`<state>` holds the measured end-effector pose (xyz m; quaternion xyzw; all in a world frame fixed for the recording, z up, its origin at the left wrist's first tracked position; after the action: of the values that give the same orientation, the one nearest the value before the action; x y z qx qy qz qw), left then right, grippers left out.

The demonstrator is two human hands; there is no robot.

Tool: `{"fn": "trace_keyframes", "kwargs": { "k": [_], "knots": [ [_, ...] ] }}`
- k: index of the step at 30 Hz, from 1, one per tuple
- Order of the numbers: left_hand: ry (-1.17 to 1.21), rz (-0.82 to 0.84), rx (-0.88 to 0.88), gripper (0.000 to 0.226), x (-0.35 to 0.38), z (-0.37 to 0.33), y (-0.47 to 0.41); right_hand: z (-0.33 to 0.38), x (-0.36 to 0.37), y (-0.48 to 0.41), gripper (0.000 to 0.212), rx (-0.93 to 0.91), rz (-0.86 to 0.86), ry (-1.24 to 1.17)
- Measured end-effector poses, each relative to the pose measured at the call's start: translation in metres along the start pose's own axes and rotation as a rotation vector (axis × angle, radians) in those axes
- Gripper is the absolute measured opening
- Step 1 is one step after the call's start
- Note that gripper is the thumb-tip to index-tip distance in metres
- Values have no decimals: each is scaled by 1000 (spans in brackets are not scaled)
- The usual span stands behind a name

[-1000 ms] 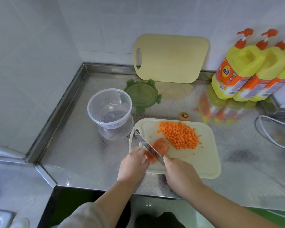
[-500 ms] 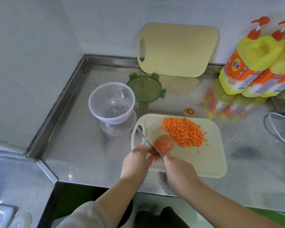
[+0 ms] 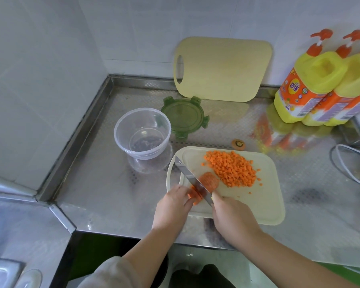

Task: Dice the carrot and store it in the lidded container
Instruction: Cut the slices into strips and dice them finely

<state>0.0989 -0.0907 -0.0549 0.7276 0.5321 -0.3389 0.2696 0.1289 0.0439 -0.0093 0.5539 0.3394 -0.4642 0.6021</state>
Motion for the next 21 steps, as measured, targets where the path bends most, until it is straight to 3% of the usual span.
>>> {"fn": "trace_keyframes", "kwargs": {
  "k": [12, 21],
  "knots": [
    [32, -43, -29, 14, 1, 2, 4, 8, 1, 12, 30, 17, -4, 58],
    [-15, -82, -16, 15, 4, 6, 4, 10, 5, 9, 31, -13, 4, 64]
  ]
}}
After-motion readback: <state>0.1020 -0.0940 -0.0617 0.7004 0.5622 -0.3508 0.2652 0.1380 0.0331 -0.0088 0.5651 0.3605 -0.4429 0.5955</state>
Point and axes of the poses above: each hand's wrist, its own y-axis away from the middle knuckle, its own x-axis out of the palm, z = x × y, the point moved 6 cm from there along -y, towards the middle knuckle, and after that the axes turned 10 degrees about x, right-handed, at the moved point
